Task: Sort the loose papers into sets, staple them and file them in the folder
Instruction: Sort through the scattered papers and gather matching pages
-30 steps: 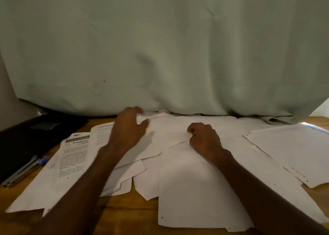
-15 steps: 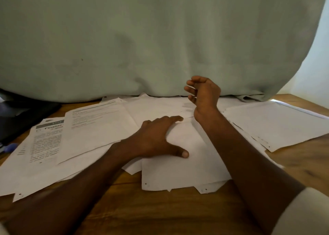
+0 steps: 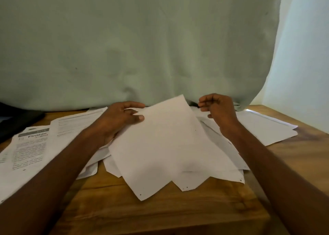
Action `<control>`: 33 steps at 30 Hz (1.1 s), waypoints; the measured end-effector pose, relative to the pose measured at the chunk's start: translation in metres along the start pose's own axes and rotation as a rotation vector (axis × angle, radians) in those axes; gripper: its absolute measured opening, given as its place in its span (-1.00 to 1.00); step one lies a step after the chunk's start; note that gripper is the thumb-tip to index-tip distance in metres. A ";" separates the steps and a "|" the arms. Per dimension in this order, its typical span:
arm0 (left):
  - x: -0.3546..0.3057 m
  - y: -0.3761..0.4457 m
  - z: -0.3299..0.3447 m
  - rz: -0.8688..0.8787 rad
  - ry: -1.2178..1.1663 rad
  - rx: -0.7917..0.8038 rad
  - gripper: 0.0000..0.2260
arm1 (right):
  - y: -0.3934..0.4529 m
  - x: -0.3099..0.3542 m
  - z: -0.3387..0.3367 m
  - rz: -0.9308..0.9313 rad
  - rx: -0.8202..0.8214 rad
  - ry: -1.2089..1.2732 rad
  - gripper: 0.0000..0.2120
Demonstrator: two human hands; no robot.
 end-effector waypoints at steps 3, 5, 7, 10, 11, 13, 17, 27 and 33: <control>0.001 -0.003 -0.017 0.044 -0.358 -0.028 -0.66 | 0.016 -0.023 0.007 0.195 0.194 0.086 -0.47; 0.002 -0.005 -0.019 0.080 -0.464 -0.002 -0.65 | 0.023 -0.034 0.021 0.253 0.347 0.256 -0.43; 0.004 -0.005 -0.020 0.106 -0.557 0.009 -0.62 | 0.028 -0.038 0.039 0.261 0.465 0.483 -0.38; 0.006 -0.004 -0.021 0.120 -0.770 -0.028 -0.58 | 0.033 -0.032 0.073 0.244 0.569 0.843 -0.35; 0.007 -0.002 -0.020 0.105 -0.834 -0.030 -0.60 | 0.033 -0.027 0.085 0.218 0.595 0.936 -0.45; 0.010 0.000 -0.018 0.053 -0.898 -0.014 -0.67 | 0.031 -0.022 0.106 0.208 0.605 1.053 -0.68; 0.022 0.005 -0.007 -0.118 -0.872 0.053 -0.53 | 0.021 -0.024 0.141 0.334 0.624 1.074 -0.76; 0.031 0.006 0.023 -0.246 -0.525 0.184 -0.52 | 0.023 -0.034 0.114 0.272 0.238 0.916 -0.74; 0.006 0.008 -0.015 -0.043 -0.507 0.081 -0.20 | 0.029 -0.034 0.083 0.107 -0.001 0.686 -0.79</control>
Point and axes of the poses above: each hand's wrist, its own y-axis towards the middle knuckle, its own z-axis out of the palm, x = y × z, the point moved 5 cm from there along y, towards the middle knuckle, and after that the axes turned 11 degrees about x, right-handed, at the moved point
